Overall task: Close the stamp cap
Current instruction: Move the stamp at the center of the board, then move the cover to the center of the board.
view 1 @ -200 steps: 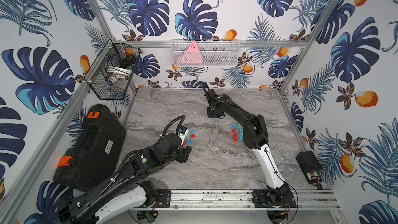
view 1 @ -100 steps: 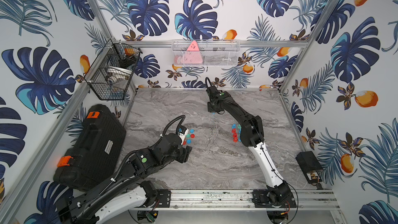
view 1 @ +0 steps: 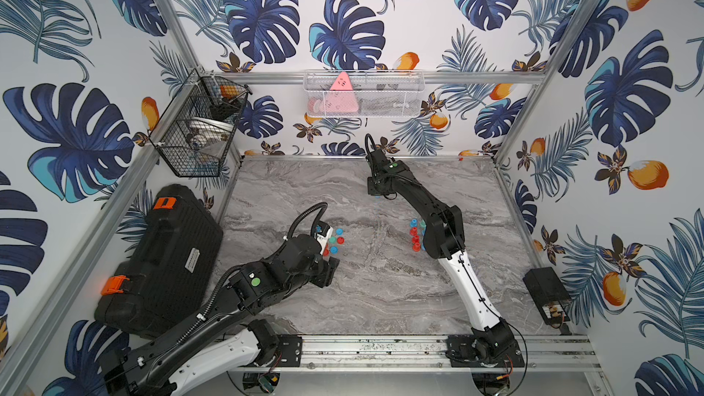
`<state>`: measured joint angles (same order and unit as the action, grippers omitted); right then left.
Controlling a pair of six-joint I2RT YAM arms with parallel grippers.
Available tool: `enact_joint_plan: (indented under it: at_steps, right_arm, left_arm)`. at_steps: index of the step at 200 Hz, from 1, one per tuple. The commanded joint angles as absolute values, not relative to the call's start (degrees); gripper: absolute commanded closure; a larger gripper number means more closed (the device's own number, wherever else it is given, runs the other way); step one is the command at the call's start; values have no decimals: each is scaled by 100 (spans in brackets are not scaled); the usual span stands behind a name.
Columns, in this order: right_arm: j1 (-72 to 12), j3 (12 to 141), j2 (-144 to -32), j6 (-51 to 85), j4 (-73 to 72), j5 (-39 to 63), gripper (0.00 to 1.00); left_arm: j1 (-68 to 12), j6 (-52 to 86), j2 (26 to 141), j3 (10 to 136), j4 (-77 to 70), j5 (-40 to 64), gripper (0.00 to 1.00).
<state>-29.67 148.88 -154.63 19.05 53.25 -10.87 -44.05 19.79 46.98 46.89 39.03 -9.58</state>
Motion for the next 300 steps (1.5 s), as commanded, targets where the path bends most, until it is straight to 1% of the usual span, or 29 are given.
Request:
enact_joint_plan:
  at_steps: [1,26,55,83,119,143,161,182,201,211,240,267,300]
  right_arm:
    - [-2953,14843,-15551,1978,5699,-924,87]
    - [-2953,14786,-15445,1969,5685,-923,80]
    - [-2953,14827,-15335,1935,5740,-946,67]
    - [-2962,14777,-15200,1934,5796,-914,58]
    - [-2997,14509,-14887,1934,5838,-917,53]
    - [-3036,14086,-14474,1955,5942,-931,54]
    - [-3082,13169,-13808,1975,5678,-957,56]
    - [-3145,11908,-12782,2000,5253,-905,56]
    - [-3199,10742,-11668,2014,4914,-804,56]
    - [-3208,10037,-10902,2011,4636,-672,55]
    - [-3223,8159,-8967,1971,3935,-473,52]
    - [-3208,7128,-7595,1984,4092,-656,51]
    - [-3199,6052,-6541,2041,4227,-906,50]
  left_arm:
    - [-4377,2002,4711,4687,3826,-923,32]
    - [-4351,2004,4715,4689,3841,-931,32]
    - [-4325,2013,4698,4693,3876,-1033,32]
    - [-4298,2016,4674,4686,3885,-1099,32]
    - [-4264,2018,4719,4693,3911,-1188,32]
    - [-4237,2012,4780,4704,3918,-1241,32]
    - [-4228,2008,4802,4705,3933,-1312,32]
    - [-4219,2028,4796,4702,3964,-1381,32]
    - [-4219,2040,4794,4692,3981,-1418,32]
    - [-4219,2046,4807,4694,3981,-1399,32]
    - [-4219,2037,4888,4689,3977,-1348,32]
    - [-4219,2037,4970,4685,3973,-1293,32]
    - [-4219,2042,5030,4685,3979,-1304,32]
